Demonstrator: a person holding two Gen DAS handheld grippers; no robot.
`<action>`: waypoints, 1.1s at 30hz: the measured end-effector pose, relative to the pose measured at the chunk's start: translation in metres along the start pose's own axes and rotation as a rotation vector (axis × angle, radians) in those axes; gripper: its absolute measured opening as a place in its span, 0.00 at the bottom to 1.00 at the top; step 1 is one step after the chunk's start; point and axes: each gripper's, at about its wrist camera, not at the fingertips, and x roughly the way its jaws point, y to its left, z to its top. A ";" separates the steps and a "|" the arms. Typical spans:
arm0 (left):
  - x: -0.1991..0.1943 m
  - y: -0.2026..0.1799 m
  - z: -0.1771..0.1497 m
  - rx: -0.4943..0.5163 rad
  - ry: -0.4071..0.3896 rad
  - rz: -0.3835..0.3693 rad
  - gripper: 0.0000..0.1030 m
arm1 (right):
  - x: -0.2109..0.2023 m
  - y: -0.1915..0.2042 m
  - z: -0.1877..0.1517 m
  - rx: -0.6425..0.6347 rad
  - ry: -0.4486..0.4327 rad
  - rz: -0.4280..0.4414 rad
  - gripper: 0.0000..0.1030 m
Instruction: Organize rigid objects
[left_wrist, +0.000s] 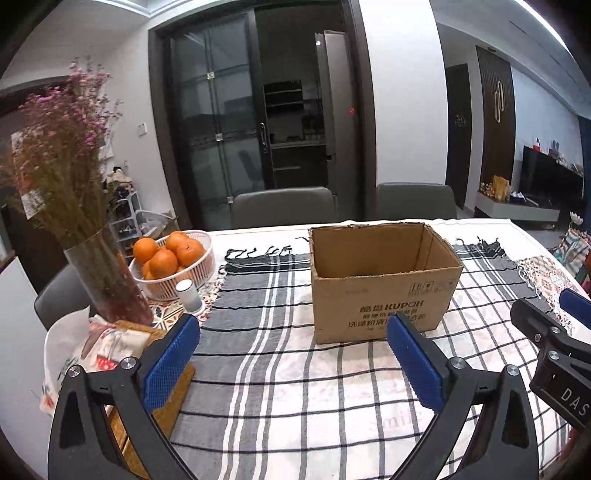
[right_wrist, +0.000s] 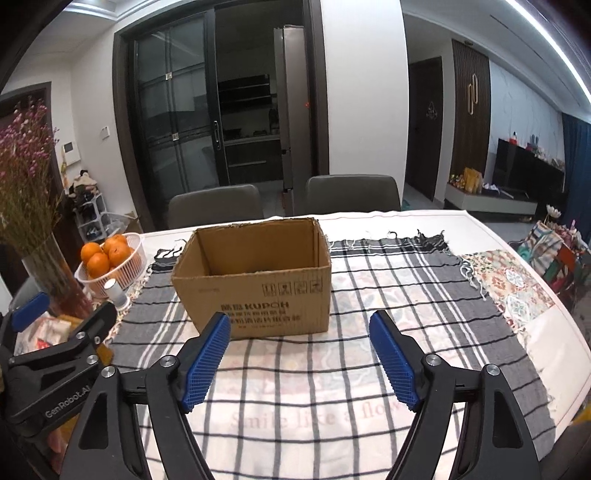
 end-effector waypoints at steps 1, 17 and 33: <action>-0.005 0.002 -0.004 -0.008 -0.005 -0.002 1.00 | -0.004 0.000 -0.003 0.002 -0.007 0.003 0.78; -0.038 0.012 -0.029 -0.054 -0.020 -0.007 1.00 | -0.043 0.000 -0.029 -0.003 -0.066 -0.018 0.79; -0.057 0.012 -0.027 -0.056 -0.065 -0.024 1.00 | -0.058 -0.004 -0.029 0.012 -0.102 -0.021 0.79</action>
